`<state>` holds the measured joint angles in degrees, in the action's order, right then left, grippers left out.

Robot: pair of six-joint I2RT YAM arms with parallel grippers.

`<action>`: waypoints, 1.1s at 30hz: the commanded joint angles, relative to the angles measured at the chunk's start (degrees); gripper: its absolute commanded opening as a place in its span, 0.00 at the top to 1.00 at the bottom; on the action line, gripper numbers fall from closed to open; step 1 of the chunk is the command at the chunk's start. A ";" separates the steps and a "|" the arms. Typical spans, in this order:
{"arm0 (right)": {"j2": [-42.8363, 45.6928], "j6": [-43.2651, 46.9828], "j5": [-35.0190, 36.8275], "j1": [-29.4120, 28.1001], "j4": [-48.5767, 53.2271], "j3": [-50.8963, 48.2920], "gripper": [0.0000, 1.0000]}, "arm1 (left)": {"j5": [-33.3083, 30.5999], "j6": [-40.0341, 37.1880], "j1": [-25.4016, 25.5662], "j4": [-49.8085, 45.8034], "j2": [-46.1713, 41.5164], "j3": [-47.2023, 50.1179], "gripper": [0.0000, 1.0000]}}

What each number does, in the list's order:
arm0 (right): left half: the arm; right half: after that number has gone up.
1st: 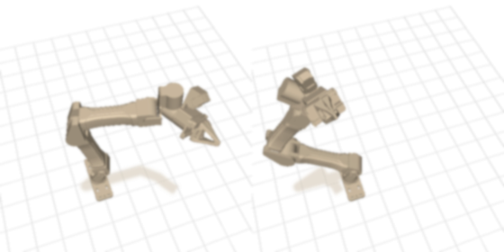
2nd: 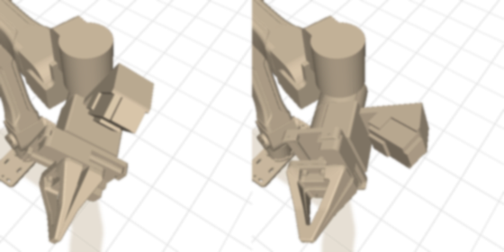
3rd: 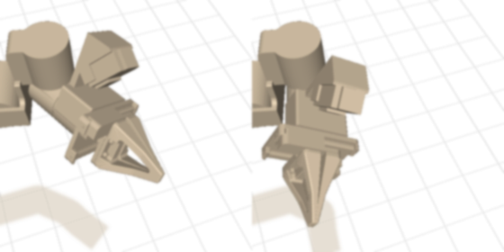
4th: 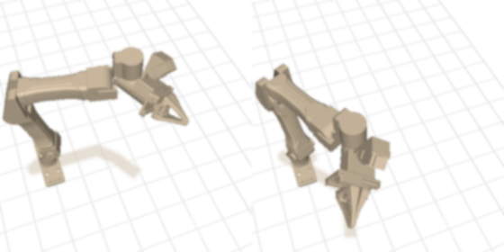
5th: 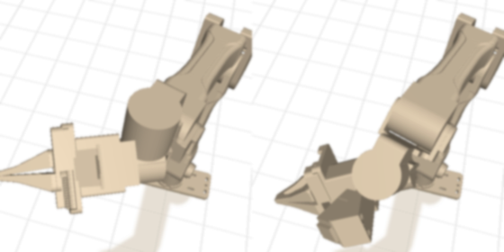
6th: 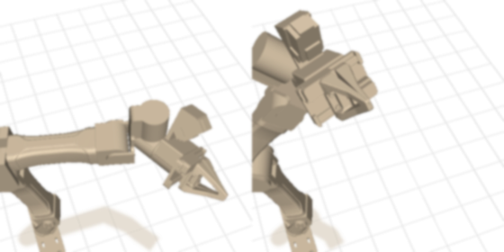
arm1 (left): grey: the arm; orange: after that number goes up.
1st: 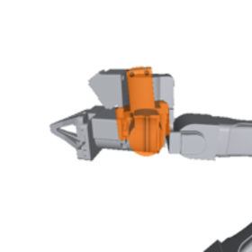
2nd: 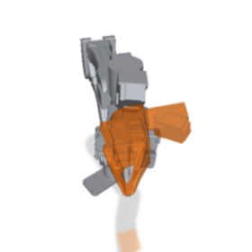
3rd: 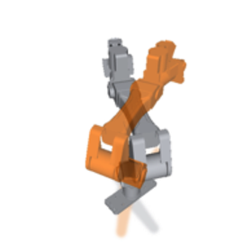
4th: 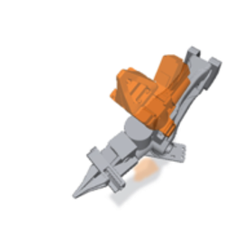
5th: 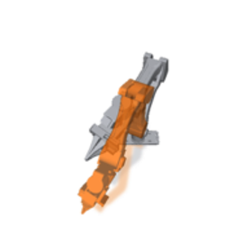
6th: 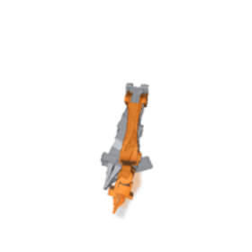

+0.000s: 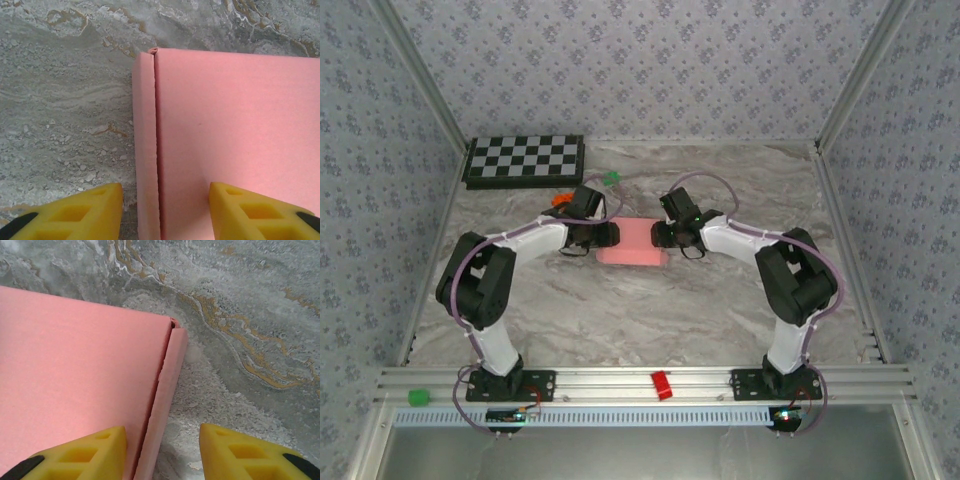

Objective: Fold the paper box

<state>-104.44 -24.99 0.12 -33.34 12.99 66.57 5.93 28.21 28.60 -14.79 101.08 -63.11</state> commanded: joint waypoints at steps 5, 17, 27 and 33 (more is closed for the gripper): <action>-3.25 -0.35 -2.42 0.55 0.09 0.92 0.58 | 0.97 1.91 0.02 0.62 -0.03 1.49 0.56; -7.80 5.85 -4.16 0.23 3.94 7.30 0.59 | -0.12 7.20 1.28 0.47 -4.27 6.75 0.57; -13.51 13.77 -5.22 -1.15 8.99 16.15 0.59 | -0.13 11.11 4.10 1.23 -8.56 11.89 0.57; -15.86 16.72 -4.49 -1.47 12.12 21.00 0.59 | 0.31 12.87 6.94 1.52 -9.23 13.84 0.57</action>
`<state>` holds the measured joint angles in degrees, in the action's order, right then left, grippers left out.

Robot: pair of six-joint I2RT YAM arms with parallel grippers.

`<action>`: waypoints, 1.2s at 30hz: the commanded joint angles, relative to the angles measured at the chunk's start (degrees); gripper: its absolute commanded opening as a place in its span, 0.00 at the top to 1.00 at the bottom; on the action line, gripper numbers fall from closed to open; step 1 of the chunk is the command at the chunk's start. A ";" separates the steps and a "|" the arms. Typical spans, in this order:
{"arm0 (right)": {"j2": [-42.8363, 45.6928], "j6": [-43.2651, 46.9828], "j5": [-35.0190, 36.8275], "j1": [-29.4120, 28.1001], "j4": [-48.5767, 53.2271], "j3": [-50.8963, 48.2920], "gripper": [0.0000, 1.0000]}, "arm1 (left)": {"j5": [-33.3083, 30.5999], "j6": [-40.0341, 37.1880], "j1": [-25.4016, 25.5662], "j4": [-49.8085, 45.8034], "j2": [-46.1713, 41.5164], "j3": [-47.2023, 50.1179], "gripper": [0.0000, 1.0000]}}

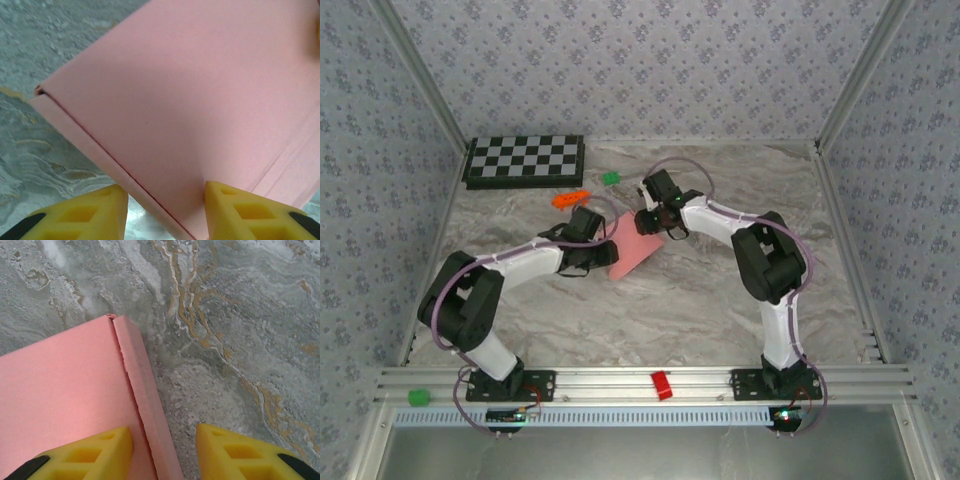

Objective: Fold the paper box

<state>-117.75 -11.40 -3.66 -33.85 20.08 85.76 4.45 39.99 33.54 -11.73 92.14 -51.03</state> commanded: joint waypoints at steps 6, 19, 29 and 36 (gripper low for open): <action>0.35 3.36 0.40 0.41 6.47 4.24 0.56 | 0.19 0.72 2.72 -3.43 -4.48 1.96 0.49; 18.80 -5.30 0.31 5.67 -0.01 -12.50 0.53 | -7.65 -11.88 -1.73 -11.13 -6.46 -7.00 0.29; 32.68 -11.57 -0.79 7.66 -3.31 -32.31 0.53 | 2.79 -23.63 -7.18 -5.09 5.76 -14.08 0.25; 37.44 -13.09 -3.07 8.26 -5.89 -39.43 0.53 | 14.18 -25.07 -8.40 -4.03 11.40 -16.32 0.27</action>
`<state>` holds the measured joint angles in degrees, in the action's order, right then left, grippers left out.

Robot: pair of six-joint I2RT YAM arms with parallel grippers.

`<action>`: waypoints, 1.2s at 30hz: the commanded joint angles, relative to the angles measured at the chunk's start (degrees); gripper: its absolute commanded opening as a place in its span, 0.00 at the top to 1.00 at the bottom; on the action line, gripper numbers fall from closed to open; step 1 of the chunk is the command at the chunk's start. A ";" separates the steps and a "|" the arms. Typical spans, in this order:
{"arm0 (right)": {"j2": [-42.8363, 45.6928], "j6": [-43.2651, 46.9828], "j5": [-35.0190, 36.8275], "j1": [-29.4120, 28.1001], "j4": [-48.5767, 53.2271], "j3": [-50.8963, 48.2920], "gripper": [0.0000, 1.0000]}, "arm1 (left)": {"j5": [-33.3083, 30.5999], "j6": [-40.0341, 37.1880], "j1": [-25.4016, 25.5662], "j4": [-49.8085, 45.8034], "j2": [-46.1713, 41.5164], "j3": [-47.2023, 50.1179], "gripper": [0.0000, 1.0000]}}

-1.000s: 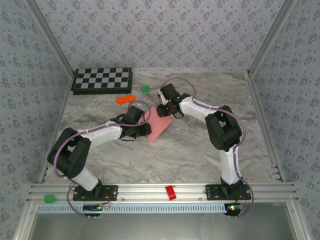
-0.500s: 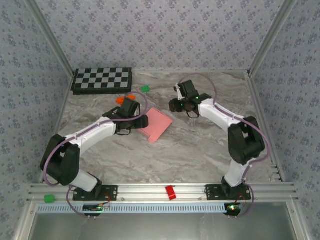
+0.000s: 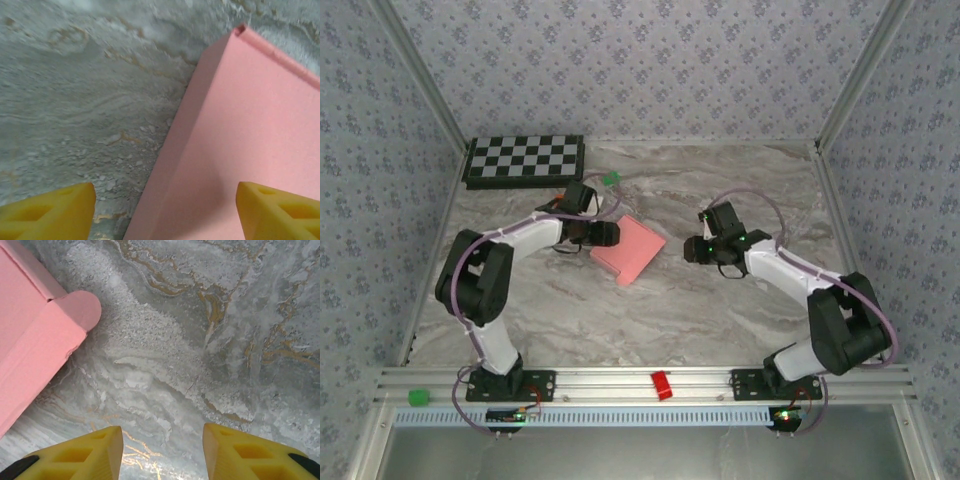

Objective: Fold the paper box

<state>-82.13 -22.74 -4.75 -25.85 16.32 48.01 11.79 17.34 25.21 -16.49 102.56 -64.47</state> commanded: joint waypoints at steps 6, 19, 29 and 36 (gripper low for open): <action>1.75 -3.39 -2.18 0.03 -3.45 -3.41 0.52 | 9.45 -2.36 -0.12 0.21 3.25 -2.95 0.32; -0.71 -5.62 -5.46 0.03 -7.34 -4.00 0.53 | 8.94 8.98 1.59 6.26 -2.47 6.08 0.39; -2.97 -7.78 -8.57 0.00 -11.45 -4.86 0.51 | 3.44 16.37 6.24 10.85 -9.19 12.01 0.37; -4.38 -9.04 -12.29 -0.37 -15.13 -5.81 0.49 | 3.65 19.77 8.51 14.53 -10.46 14.63 0.35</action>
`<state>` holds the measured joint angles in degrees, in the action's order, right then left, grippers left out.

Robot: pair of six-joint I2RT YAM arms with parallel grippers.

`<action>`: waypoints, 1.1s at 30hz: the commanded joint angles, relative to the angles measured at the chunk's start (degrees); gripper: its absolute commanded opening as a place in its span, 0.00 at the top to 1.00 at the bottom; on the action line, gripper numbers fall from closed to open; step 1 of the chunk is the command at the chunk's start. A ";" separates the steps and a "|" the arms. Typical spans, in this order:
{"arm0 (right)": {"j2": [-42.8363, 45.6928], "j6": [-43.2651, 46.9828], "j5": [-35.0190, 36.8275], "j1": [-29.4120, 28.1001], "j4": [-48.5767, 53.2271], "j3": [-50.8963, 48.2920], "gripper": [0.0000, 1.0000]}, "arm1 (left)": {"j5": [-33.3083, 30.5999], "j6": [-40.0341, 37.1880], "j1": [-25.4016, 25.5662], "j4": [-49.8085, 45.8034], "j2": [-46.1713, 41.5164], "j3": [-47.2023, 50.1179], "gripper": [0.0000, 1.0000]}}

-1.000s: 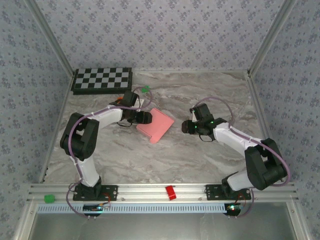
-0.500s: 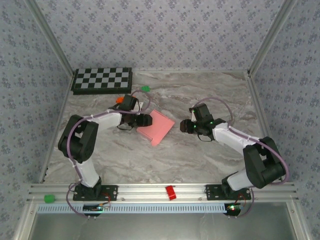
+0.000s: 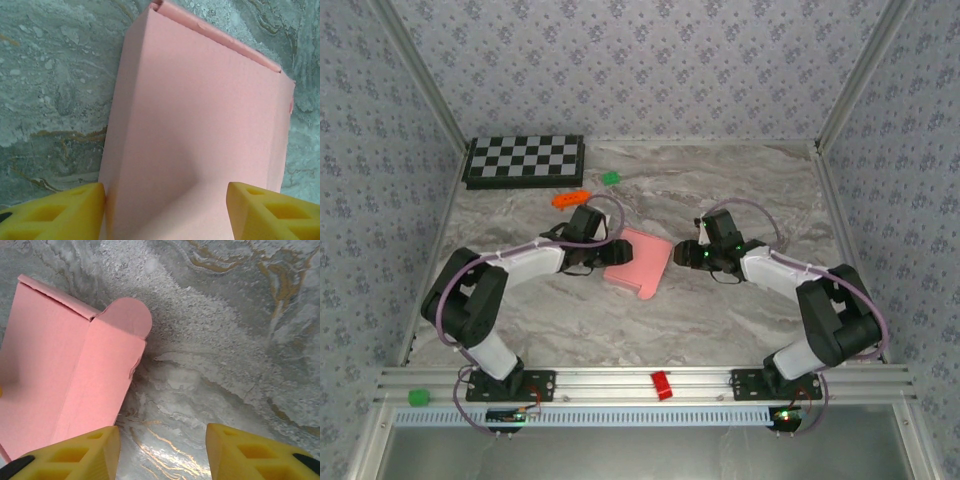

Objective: Fold the paper box

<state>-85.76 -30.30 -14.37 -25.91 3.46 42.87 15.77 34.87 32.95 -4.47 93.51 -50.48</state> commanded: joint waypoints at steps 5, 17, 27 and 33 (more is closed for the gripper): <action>-1.95 -3.21 -3.87 -0.59 -5.00 -1.65 0.46 | 0.55 2.86 2.18 3.10 -0.94 0.69 0.35; -4.38 -7.81 -10.23 -0.41 -14.38 -4.53 0.35 | -1.72 3.45 1.63 2.97 -3.54 1.24 0.43; -8.32 -13.38 -13.40 -0.55 -24.91 -6.80 0.36 | 2.29 0.03 -1.36 1.64 -0.21 -1.46 0.47; -9.82 -13.99 -14.97 -1.00 -26.94 -6.34 0.38 | 4.60 -0.37 -1.84 2.62 1.95 -2.06 0.48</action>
<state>-94.70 -43.13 -27.35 -26.52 -20.75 36.62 18.02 35.86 31.46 -2.26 94.19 -50.87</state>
